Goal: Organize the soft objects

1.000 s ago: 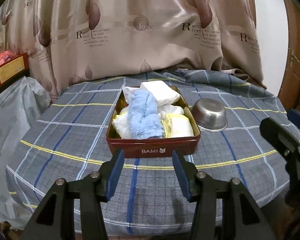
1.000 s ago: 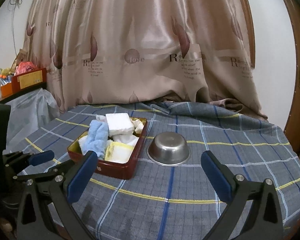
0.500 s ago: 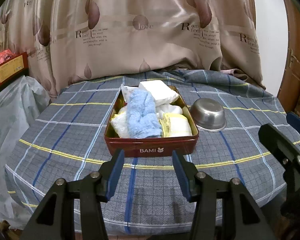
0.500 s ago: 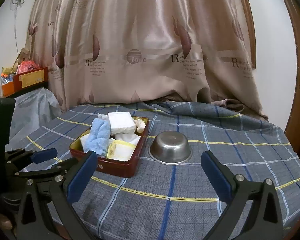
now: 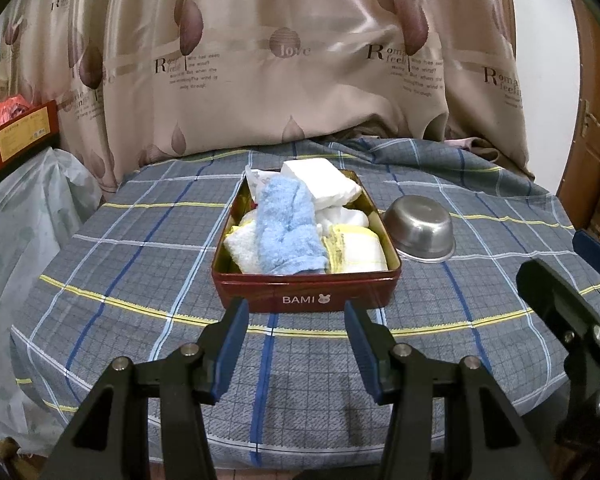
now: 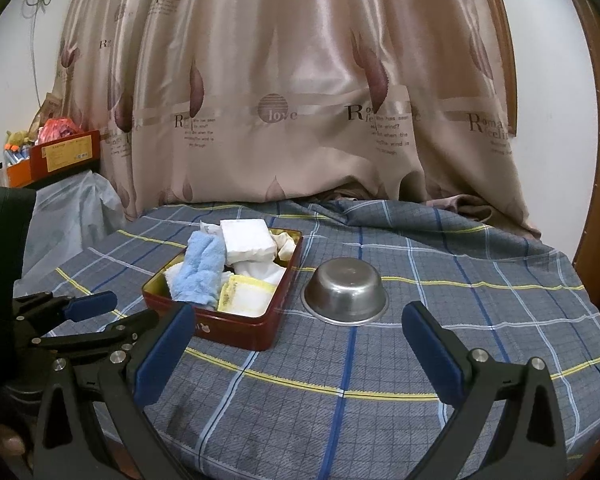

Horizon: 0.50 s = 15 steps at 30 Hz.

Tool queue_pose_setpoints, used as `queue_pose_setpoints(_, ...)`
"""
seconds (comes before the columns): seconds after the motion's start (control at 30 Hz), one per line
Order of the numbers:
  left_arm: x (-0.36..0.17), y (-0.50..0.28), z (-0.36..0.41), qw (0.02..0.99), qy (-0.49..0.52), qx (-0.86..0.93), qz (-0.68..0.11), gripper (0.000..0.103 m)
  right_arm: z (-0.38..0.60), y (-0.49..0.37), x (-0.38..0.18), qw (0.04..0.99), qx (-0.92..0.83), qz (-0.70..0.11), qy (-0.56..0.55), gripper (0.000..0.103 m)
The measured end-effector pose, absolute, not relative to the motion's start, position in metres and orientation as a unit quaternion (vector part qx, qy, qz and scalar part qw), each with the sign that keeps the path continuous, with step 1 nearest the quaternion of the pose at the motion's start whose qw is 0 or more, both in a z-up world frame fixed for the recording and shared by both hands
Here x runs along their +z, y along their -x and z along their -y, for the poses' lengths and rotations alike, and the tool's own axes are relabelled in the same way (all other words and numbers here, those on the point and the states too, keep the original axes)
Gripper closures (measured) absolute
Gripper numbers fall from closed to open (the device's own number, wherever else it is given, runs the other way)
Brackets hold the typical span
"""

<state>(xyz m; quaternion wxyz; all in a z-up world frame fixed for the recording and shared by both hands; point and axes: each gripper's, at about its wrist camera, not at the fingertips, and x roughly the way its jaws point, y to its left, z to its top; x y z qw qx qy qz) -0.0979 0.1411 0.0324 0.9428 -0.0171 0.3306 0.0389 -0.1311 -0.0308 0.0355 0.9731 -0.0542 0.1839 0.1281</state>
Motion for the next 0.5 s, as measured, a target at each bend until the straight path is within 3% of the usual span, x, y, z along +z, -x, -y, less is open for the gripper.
queue_pose_setpoints(0.5,0.0305,0.097,-0.1418,0.941,0.018,0.04,-0.334,0.052,0.0284,0.133,0.0322,0.972,0.132,-0.186,0.057,0.0)
